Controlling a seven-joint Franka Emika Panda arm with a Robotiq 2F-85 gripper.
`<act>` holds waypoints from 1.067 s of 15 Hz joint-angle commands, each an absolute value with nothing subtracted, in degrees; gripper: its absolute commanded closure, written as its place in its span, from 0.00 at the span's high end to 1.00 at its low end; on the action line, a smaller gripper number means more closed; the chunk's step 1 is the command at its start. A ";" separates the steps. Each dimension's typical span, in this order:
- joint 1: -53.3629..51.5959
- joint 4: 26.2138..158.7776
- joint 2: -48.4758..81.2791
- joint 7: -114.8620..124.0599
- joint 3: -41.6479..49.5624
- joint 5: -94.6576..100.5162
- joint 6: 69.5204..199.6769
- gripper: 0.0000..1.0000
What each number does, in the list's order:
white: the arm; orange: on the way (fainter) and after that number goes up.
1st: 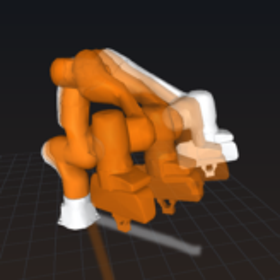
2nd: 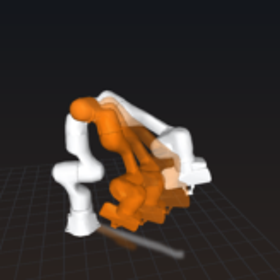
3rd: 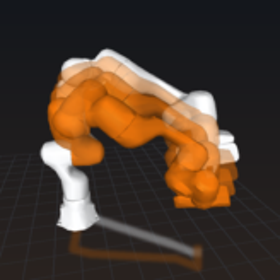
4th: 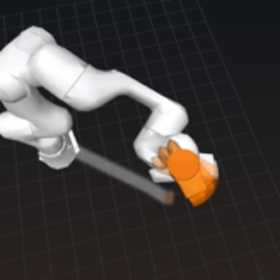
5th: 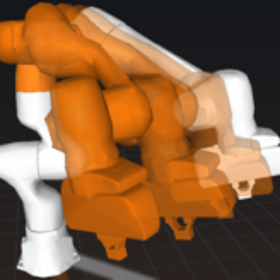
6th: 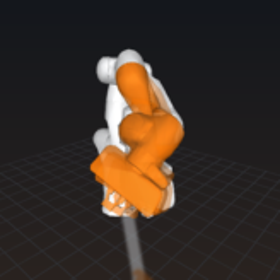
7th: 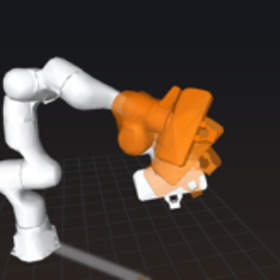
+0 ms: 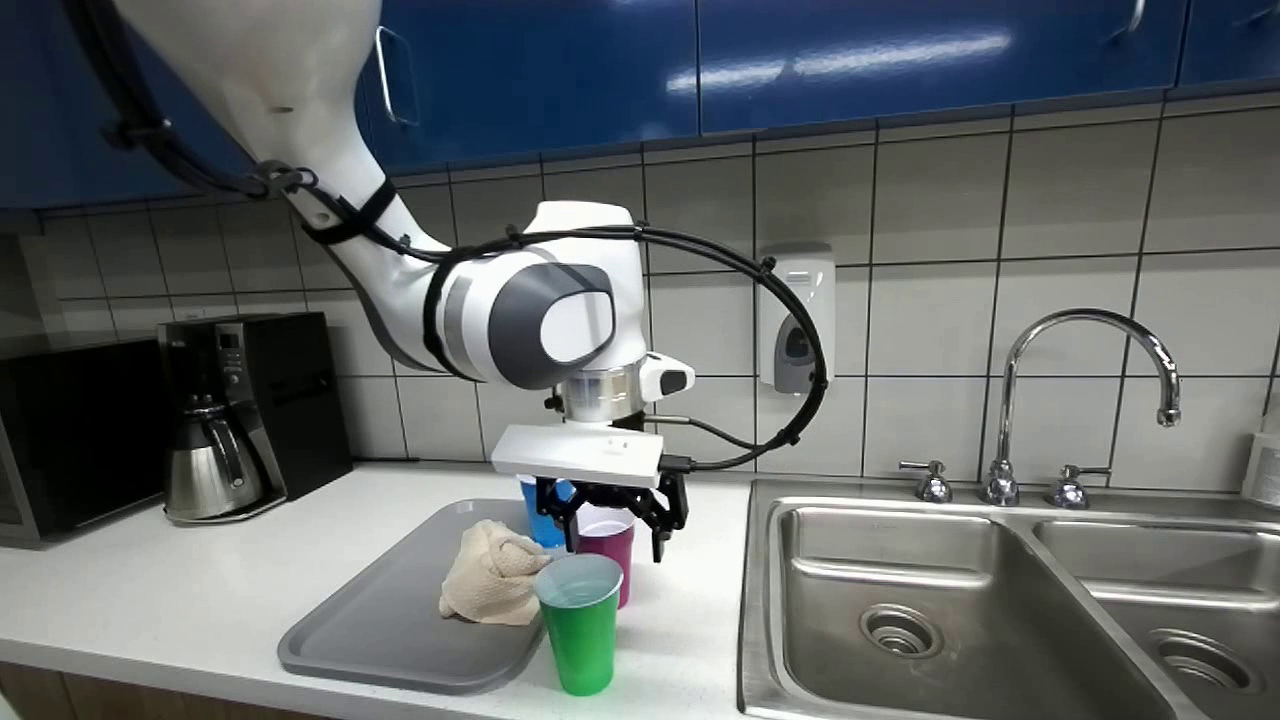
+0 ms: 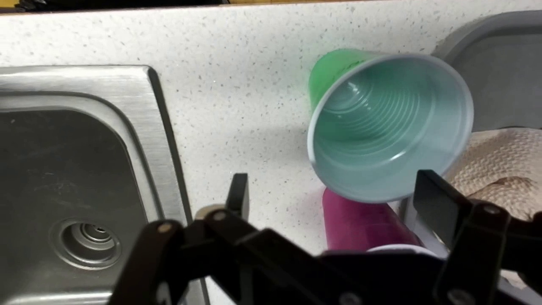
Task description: Pick up the green cup and put it on the kitchen counter, pick up the blue cup and put it on the kitchen counter
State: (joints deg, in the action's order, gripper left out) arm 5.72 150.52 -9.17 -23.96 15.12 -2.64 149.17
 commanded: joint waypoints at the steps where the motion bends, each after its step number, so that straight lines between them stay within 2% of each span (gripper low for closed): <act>1: 6.47 149.84 -11.72 -23.23 14.16 -2.76 148.15 1.00; 16: 2.60 142.34 -6.78 -24.14 11.84 -5.49 152.41 1.00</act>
